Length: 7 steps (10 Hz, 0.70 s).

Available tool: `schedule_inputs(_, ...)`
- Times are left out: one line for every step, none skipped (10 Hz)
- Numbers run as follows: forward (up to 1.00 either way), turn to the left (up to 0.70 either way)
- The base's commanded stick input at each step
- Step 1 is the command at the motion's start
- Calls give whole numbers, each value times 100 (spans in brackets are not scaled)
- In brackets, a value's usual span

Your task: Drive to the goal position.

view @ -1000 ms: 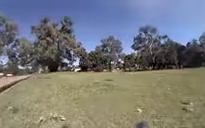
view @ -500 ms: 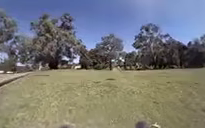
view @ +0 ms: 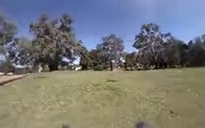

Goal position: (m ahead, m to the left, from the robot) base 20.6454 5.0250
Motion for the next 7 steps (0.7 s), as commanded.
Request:
schedule_inputs(100,0)
schedule_inputs(100,0)
schedule_inputs(100,0)
schedule_inputs(100,0)
schedule_inputs(100,0)
schedule_inputs(100,0)
schedule_inputs(100,0)
